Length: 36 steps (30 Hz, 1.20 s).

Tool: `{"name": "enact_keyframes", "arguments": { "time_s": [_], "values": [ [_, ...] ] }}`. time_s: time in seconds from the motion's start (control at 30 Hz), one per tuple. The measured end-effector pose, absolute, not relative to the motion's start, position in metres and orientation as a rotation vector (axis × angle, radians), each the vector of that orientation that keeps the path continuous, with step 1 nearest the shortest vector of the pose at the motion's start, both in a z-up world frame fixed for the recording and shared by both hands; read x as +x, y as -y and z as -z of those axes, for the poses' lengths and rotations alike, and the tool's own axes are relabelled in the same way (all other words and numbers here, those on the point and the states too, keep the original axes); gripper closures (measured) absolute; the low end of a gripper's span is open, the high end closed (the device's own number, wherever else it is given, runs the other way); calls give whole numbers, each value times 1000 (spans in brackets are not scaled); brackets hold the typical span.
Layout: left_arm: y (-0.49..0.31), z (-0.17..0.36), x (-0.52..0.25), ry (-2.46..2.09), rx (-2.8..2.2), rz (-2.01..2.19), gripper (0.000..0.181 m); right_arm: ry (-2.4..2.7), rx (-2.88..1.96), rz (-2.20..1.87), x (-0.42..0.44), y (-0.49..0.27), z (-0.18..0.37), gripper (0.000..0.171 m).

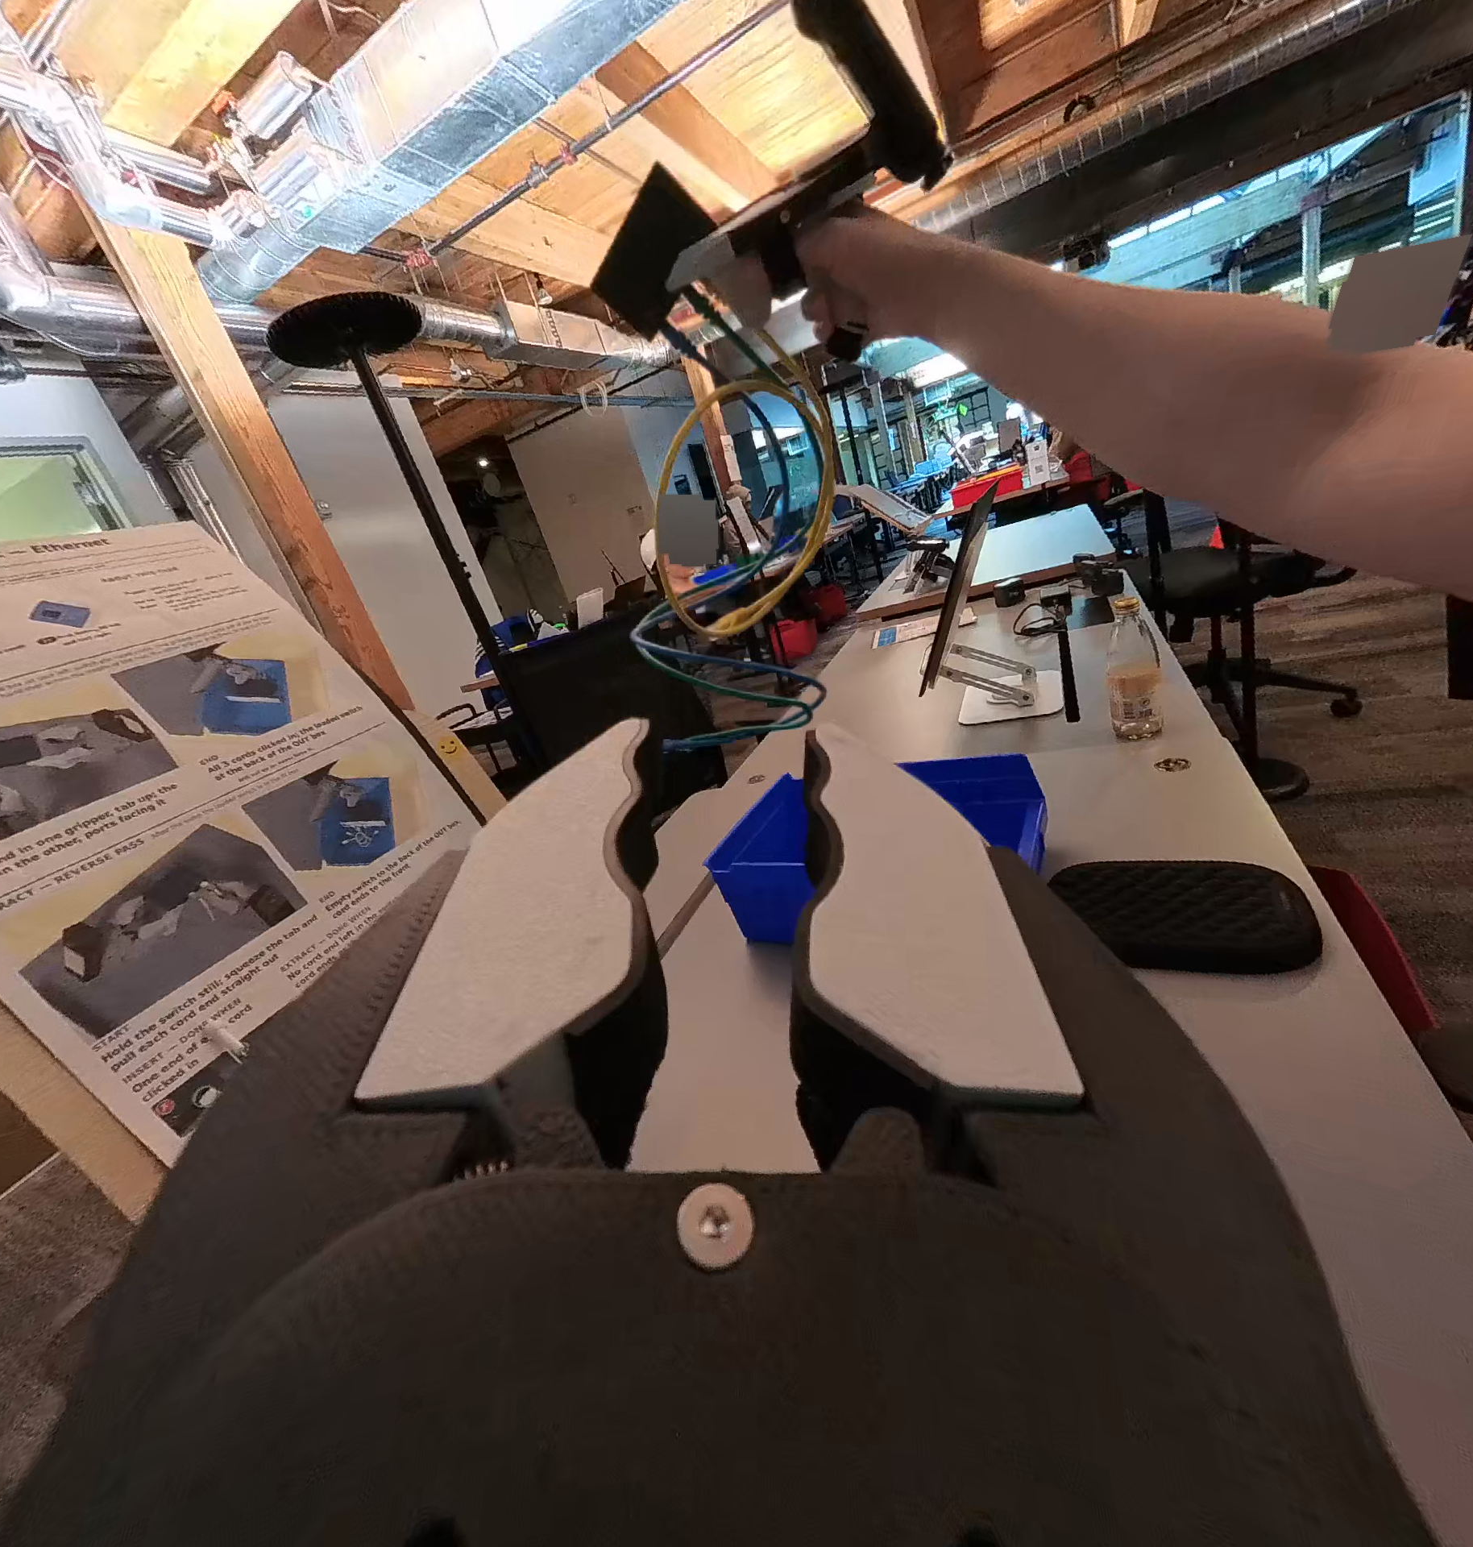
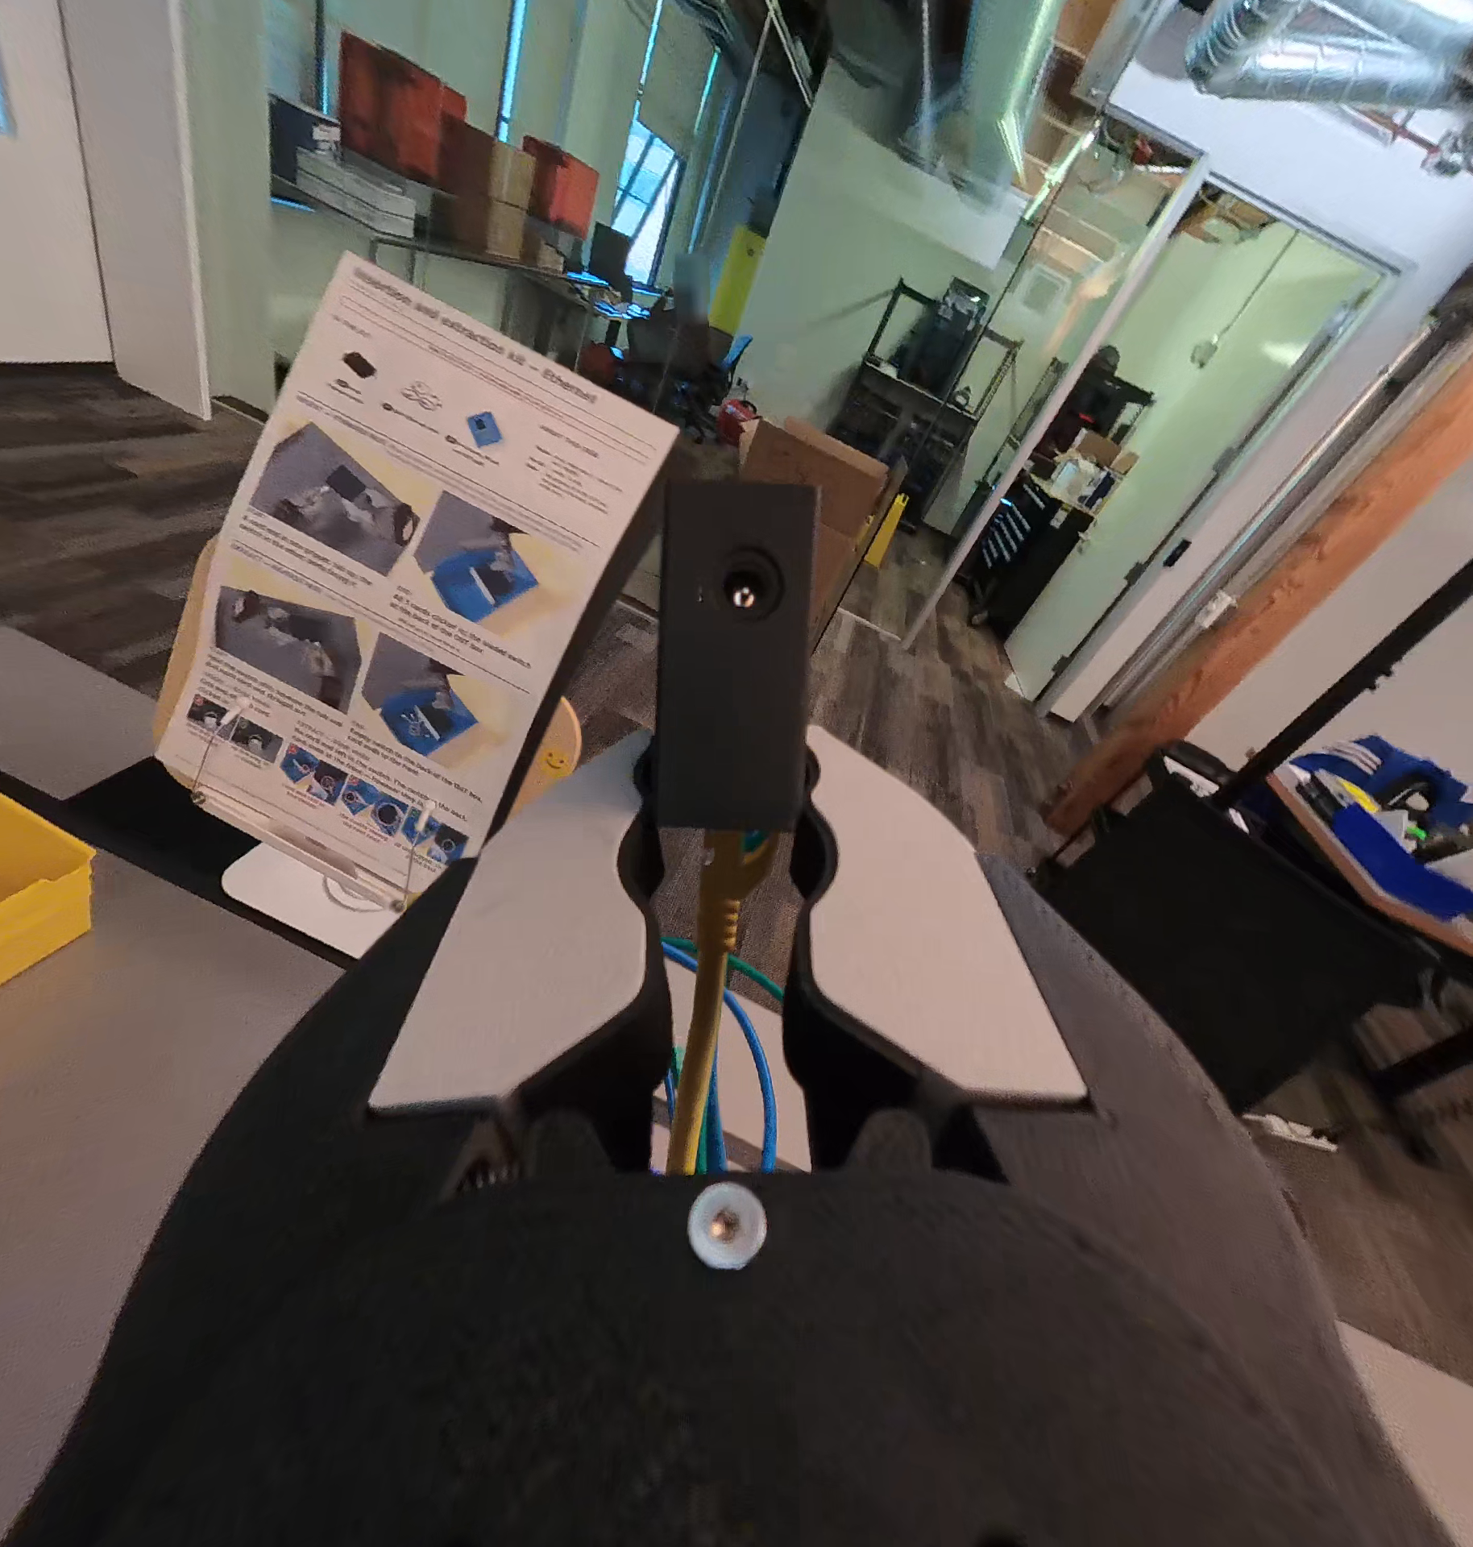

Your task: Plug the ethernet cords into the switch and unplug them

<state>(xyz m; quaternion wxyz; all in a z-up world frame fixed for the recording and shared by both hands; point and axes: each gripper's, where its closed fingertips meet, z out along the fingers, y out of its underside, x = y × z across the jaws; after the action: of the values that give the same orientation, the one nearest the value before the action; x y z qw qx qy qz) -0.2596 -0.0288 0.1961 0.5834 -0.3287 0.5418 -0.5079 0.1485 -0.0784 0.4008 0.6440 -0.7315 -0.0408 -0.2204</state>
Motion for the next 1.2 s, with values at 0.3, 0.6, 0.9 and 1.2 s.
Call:
{"name": "enact_keyframes", "arguments": {
  "time_s": [0.3,0.6,0.9,1.2],
  "values": [
    [30,-181,-239,-1334,-809,1144,150,24,-1667,507,181,95,-397,143],
    [32,-171,-228,-1379,-827,1116,150,82,-1799,503,176,103,-397,143],
    [31,-158,-216,-1426,-861,1076,150,229,-1926,667,200,54,-330,143],
    [24,-149,-209,-1452,-894,1043,150,391,-2117,506,197,9,-219,142]
  ]
}}
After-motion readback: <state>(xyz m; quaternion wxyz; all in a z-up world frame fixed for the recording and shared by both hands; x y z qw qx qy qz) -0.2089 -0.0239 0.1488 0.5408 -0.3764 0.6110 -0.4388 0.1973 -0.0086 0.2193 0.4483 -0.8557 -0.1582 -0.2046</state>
